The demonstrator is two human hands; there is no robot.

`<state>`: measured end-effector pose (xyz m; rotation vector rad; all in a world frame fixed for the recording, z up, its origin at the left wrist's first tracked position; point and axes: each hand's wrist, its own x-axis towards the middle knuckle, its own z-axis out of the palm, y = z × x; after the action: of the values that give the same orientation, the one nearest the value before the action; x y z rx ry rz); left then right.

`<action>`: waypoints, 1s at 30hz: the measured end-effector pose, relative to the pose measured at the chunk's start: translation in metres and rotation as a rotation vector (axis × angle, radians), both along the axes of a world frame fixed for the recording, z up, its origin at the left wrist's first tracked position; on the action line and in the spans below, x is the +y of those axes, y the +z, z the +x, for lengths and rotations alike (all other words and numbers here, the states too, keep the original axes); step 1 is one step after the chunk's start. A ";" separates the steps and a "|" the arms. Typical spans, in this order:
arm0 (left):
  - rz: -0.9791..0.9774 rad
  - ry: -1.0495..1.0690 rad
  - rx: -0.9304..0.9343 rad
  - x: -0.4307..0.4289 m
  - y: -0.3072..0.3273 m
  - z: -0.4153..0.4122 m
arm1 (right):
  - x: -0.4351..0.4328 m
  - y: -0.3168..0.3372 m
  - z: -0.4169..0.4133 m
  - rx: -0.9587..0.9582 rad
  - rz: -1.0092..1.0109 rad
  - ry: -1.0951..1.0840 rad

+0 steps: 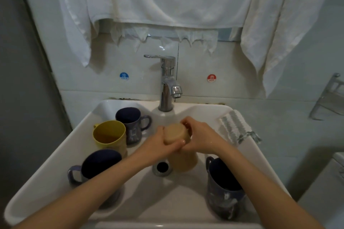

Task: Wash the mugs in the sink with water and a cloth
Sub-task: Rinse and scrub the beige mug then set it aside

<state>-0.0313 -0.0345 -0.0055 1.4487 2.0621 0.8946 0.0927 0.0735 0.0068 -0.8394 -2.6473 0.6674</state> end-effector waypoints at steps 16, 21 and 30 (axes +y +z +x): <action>0.193 0.072 -0.113 0.019 -0.008 -0.013 | 0.020 0.020 0.019 -0.026 -0.125 0.036; 0.262 0.036 -0.119 0.014 -0.014 -0.008 | 0.059 0.033 0.039 0.077 0.153 -0.264; 0.245 0.086 -0.152 0.014 -0.022 -0.006 | 0.107 -0.011 0.062 -0.279 0.144 -0.744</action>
<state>-0.0377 -0.0205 -0.0274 1.3713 1.9684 1.2898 0.1549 0.1810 -0.0047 -1.8248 -2.2734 0.1686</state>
